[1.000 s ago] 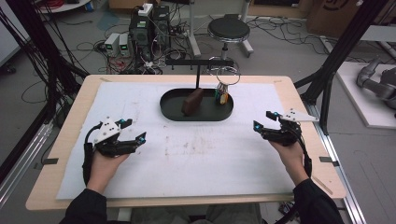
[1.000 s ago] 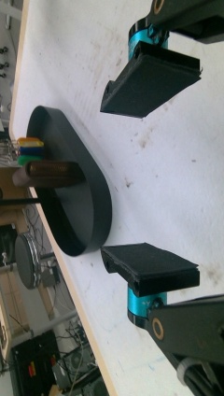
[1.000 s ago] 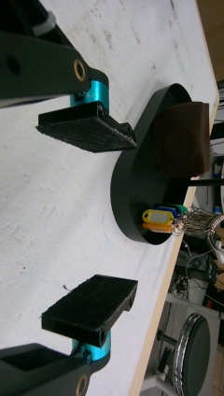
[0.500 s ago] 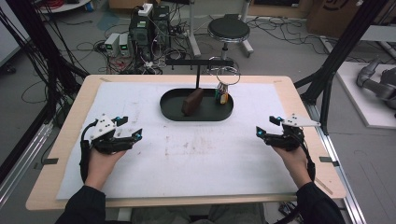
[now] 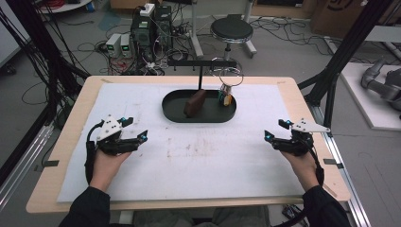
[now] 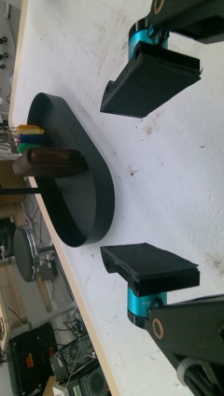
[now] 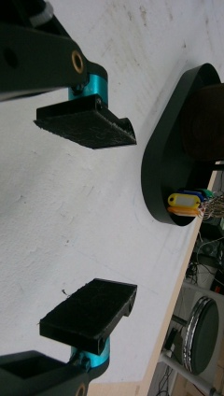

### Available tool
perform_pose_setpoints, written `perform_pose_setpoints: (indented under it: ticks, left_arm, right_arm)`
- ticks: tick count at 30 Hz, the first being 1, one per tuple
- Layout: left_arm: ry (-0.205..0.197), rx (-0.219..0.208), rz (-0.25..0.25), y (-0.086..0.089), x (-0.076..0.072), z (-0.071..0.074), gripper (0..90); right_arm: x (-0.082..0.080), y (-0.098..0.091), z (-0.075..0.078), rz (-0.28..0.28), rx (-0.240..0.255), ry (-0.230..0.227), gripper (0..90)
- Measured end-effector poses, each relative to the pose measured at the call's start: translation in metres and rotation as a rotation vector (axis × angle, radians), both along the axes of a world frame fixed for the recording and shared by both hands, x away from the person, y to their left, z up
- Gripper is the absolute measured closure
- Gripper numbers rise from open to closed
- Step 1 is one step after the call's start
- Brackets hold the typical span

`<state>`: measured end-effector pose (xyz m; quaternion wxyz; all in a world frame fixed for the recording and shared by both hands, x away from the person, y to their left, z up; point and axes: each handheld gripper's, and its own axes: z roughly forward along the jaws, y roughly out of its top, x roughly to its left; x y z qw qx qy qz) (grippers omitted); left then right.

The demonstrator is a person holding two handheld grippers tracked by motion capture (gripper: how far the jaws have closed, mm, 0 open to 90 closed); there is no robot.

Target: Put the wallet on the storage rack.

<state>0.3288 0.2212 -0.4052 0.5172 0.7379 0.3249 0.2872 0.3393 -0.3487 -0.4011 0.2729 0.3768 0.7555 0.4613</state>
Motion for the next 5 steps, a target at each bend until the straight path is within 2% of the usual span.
perform_pose_setpoints:
  ticks: [5]
  left_arm:
    - [0.008,0.007,0.005,-0.0003,0.0009,-0.0020,26.3]
  right_arm:
    - [0.0019,0.0027,-0.0021,0.010,-0.017,-0.001,24.9]
